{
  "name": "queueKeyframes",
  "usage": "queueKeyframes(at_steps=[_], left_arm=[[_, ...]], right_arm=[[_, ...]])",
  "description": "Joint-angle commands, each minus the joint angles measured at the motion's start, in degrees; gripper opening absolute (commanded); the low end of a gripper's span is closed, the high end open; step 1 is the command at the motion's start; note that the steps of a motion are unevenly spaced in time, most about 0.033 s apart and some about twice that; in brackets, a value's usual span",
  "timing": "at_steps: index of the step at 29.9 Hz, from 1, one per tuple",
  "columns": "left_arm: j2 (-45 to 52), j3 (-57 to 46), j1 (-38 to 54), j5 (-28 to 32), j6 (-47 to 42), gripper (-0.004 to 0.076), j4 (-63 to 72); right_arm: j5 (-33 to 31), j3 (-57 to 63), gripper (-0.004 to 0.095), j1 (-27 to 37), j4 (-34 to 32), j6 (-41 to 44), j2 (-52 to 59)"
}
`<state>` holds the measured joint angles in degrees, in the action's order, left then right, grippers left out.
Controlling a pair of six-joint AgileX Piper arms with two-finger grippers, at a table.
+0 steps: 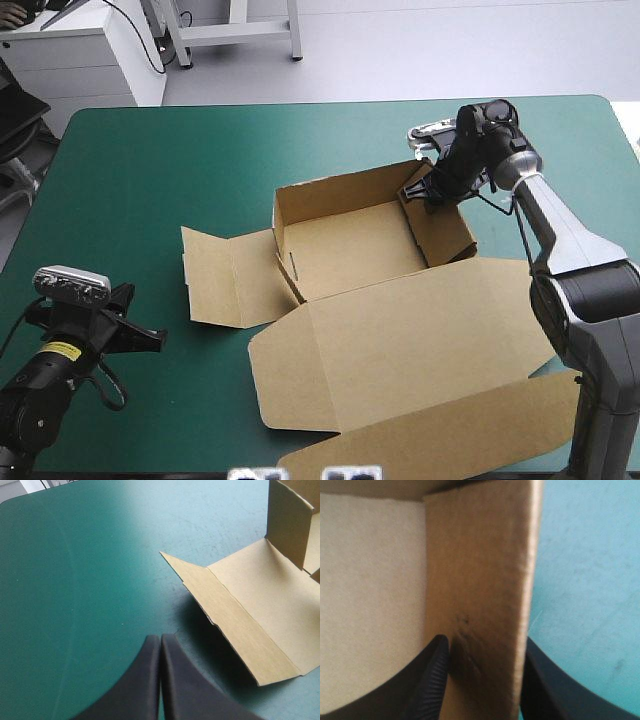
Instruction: Fold the box
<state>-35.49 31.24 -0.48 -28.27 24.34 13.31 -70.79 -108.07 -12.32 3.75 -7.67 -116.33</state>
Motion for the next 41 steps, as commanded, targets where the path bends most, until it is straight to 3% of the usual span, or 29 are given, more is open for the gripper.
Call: queueKeyframes(at_steps=[1, 4, 9, 26, 41], left_arm=[[0.1, 1.7, 0.1, 4.1, -0.7, -0.0008, 0.6], [0.1, 1.7, 0.1, 4.3, -0.7, -0.0008, 0.6], [0.1, 1.7, 0.1, 4.3, -0.7, -0.0008, 0.6], [0.1, 1.7, 0.1, 5.7, -0.7, -0.0008, 0.3], [-0.1, 1.7, 0.1, 10.5, -1.3, -0.0008, 0.4]], right_arm=[[-0.9, 1.7, 0.0389, 0.2, -0.7, 0.0, 2.9], [-0.9, 2.3, 0.0285, 0.2, -0.5, 0.5, 2.9], [-0.9, 2.2, -0.0018, 0.2, -0.5, 1.6, 3.4], [-0.9, -12.5, -0.0018, 0.5, -5.8, 5.4, 10.5], [-1.0, -13.3, -0.0018, 6.5, -5.4, 6.3, 25.0]])
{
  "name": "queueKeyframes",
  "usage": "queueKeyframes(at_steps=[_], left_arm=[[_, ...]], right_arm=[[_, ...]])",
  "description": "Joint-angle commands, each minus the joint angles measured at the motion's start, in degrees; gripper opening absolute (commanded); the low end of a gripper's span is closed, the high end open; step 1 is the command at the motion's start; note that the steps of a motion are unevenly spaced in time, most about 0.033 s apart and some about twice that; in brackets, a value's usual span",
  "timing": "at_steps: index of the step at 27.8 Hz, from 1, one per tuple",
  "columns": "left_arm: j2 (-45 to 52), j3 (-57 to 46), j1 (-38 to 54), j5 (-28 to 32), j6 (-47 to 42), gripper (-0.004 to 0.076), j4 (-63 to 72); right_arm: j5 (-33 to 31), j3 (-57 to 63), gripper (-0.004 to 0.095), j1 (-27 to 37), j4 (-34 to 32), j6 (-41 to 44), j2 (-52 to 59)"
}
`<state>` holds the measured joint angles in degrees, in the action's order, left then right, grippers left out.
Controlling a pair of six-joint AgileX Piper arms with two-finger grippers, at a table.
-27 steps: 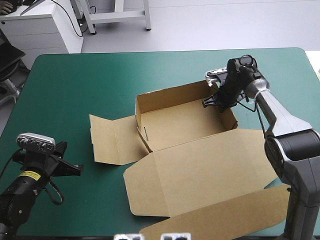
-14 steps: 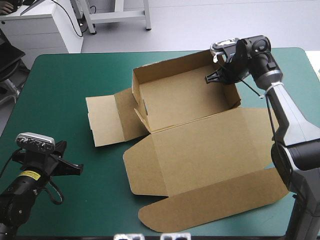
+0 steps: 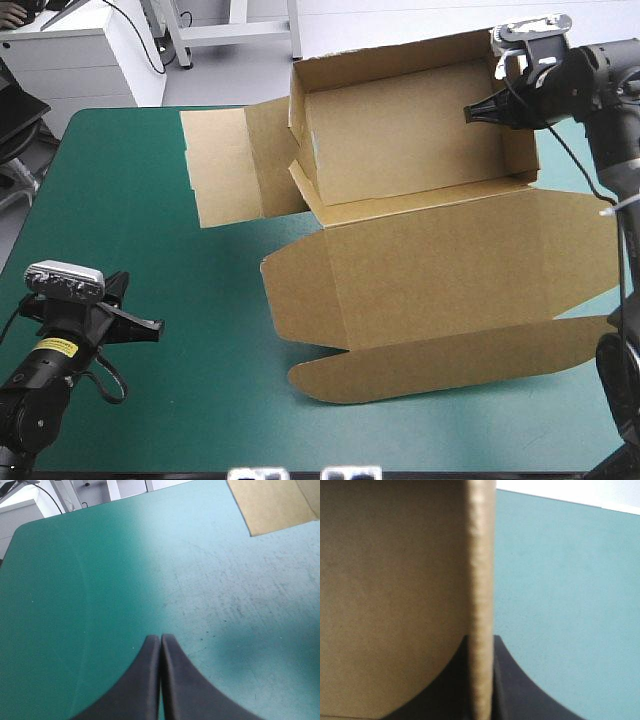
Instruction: Fold the box
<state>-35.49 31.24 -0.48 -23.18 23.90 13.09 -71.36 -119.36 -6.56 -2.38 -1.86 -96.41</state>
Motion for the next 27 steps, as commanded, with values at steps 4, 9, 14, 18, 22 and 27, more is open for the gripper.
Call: queueKeyframes(at_steps=[4, 9, 14, 18, 22, 27], left_arm=[[-1.7, 1.7, 0.1, 7.5, -2.3, -0.0008, 0.6], [-6.3, 4.5, 0.1, 9.0, -3.0, -0.0008, 0.8], [-12.9, 13.9, 0.1, 8.1, -3.0, -0.0008, 1.0], [-19.8, 23.1, 0.3, 4.6, -3.0, -0.0008, 0.6], [-27.8, 30.8, 0.3, -0.6, -3.0, -0.0008, 0.3], [-39.7, 37.7, 8.0, -4.0, 1.7, -0.0008, 10.7]], right_arm=[[-0.4, -2.0, -0.0018, 0.7, 0.2, 0.3, 6.8], [-0.4, -2.0, -0.0018, 0.7, 0.7, 0.3, 7.1], [-0.4, -2.0, -0.0018, 0.7, 2.4, -0.1, 7.1], [-0.4, -2.0, -0.0018, 0.7, 3.4, -0.4, 7.1], [-0.4, -2.0, -0.0018, 0.7, 3.6, -0.5, 7.2], [-0.4, -2.0, -0.0018, 0.7, 4.0, -1.7, 7.7]])
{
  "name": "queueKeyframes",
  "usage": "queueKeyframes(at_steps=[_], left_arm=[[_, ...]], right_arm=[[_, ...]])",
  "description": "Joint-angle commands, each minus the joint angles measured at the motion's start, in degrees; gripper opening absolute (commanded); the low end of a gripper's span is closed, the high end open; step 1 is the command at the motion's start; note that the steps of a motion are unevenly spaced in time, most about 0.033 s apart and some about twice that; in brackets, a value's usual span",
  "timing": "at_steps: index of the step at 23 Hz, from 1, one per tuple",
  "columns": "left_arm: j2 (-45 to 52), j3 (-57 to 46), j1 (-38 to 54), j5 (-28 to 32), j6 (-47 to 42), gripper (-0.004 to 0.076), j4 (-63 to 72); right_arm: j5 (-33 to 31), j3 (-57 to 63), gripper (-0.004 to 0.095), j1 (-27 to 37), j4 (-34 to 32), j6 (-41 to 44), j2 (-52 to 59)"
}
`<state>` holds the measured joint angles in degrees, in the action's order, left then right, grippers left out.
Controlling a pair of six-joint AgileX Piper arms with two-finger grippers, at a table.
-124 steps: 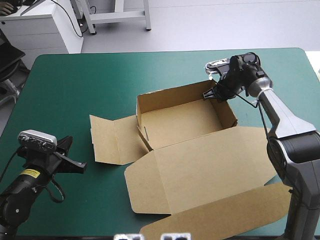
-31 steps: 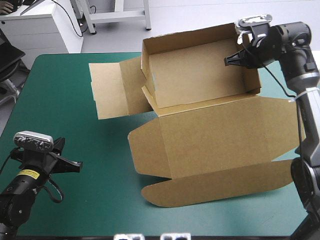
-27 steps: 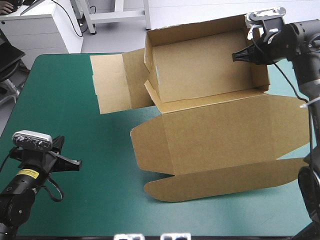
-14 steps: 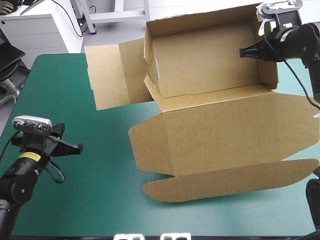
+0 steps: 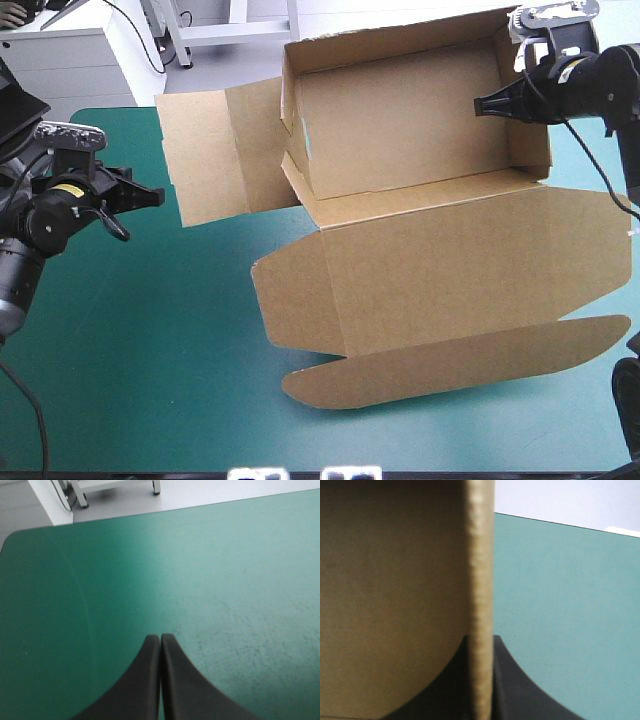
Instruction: Fold the box
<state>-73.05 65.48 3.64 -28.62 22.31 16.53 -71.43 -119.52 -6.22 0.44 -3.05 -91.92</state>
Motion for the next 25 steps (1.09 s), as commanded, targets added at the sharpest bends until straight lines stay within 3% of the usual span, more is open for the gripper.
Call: queueKeyframes(at_steps=[1, 3, 4, 9, 14, 21, 25], left_arm=[[-3.4, 3.7, 5.8, 0.5, 6.1, -0.0008, 11.5], [-7.9, 3.8, 11.1, -5.1, 21.4, -0.0008, 31.4], [-11.3, 3.8, 13.7, -11.6, 30.7, -0.0008, 45.5], [-19.8, 3.8, 10.1, -22.0, 42.5, -0.0008, 73.4], [-20.1, 3.9, 2.4, -31.5, 50.3, -0.0008, 88.5], [-20.1, 6.3, 0.0, -45.3, 50.7, -0.0008, 88.4], [-20.0, 6.3, -0.3, -45.5, 49.9, -0.0008, 88.4]], right_arm=[[-0.2, -1.8, -0.0018, 0.4, 1.6, -0.9, 3.3], [-0.2, -1.8, -0.0018, 0.4, 2.4, -1.1, 3.6], [-0.2, -1.8, -0.0018, 0.4, 3.1, -1.1, 3.7], [-0.2, -1.8, -0.0018, 0.4, 6.2, -2.3, 3.7], [-0.2, -1.8, -0.0018, 0.4, 6.0, -2.6, 1.6], [-0.1, -1.8, -0.0018, 0.4, 5.9, -3.9, -2.0], [0.4, -1.8, -0.0018, 0.3, 6.0, -3.9, -3.2]])
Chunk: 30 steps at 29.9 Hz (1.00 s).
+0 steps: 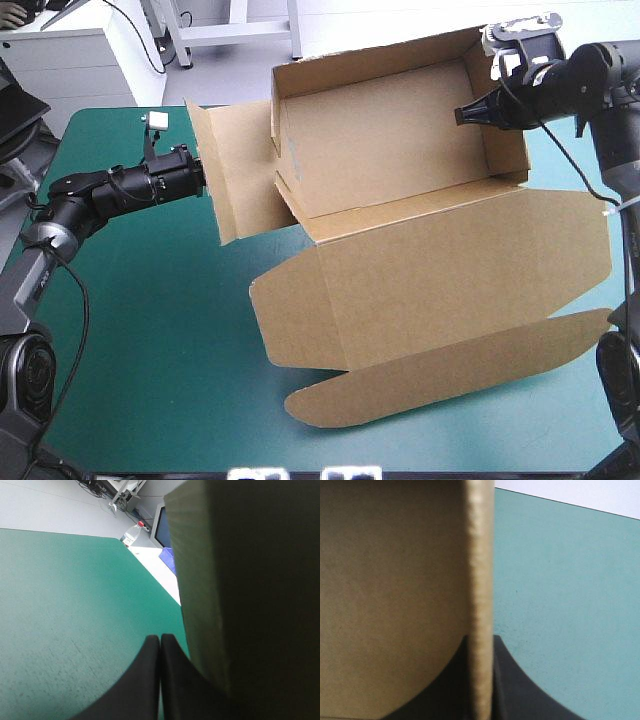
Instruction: Fold the box
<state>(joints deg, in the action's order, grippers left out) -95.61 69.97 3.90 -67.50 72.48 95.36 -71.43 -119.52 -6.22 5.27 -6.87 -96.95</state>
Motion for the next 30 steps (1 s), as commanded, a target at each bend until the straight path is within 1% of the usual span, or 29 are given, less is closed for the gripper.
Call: queueKeyframes(at_steps=[1, 7, 13, 17, 19, 21, 25, 27, 28, 30], left_arm=[[2.5, 1.8, -1.0, -6.6, -0.4, -0.0009, 9.6], [4.6, 1.8, -3.6, -6.6, -0.9, -0.0008, 9.7], [7.5, 1.8, -4.3, -6.5, -0.7, -0.0008, 9.7], [7.6, 1.8, -4.3, -6.2, -2.9, 0.0001, 9.7], [7.6, 1.8, -4.3, -6.6, -3.7, 0.0036, 9.5], [7.8, 1.8, -4.3, -6.6, -4.7, 0.0106, 9.3], [8.4, 1.8, -4.2, -6.6, -5.6, 0.0289, 8.4], [8.7, 1.8, -4.2, -6.6, -6.3, 0.0366, 8.4], [9.0, 1.8, -4.2, -6.6, -6.5, 0.0388, 8.4], [9.2, 1.8, -4.2, -6.6, -6.7, 0.0395, 8.4]], right_arm=[[0.7, -1.8, -0.0018, 0.3, 1.2, -0.1, 1.3], [1.6, -1.8, -0.0018, 0.3, 1.1, -0.3, 0.0], [1.8, -1.8, -0.0018, 0.3, 1.5, -0.6, -0.9], [1.5, -1.8, -0.0018, 0.3, 1.7, -0.8, -1.0], [1.4, -1.8, -0.0018, 0.3, 1.7, -1.4, -1.0], [1.0, -1.8, -0.0018, 0.3, 1.7, -1.4, -1.0], [0.7, -1.8, -0.0018, -0.4, 1.7, -1.9, -1.0], [0.9, -1.8, -0.0018, -1.0, 1.6, -2.2, -1.0], [1.2, -1.8, -0.0018, -1.3, 1.5, -2.2, -1.0], [1.6, -1.8, -0.0017, -1.4, 1.5, -2.2, -1.0]])
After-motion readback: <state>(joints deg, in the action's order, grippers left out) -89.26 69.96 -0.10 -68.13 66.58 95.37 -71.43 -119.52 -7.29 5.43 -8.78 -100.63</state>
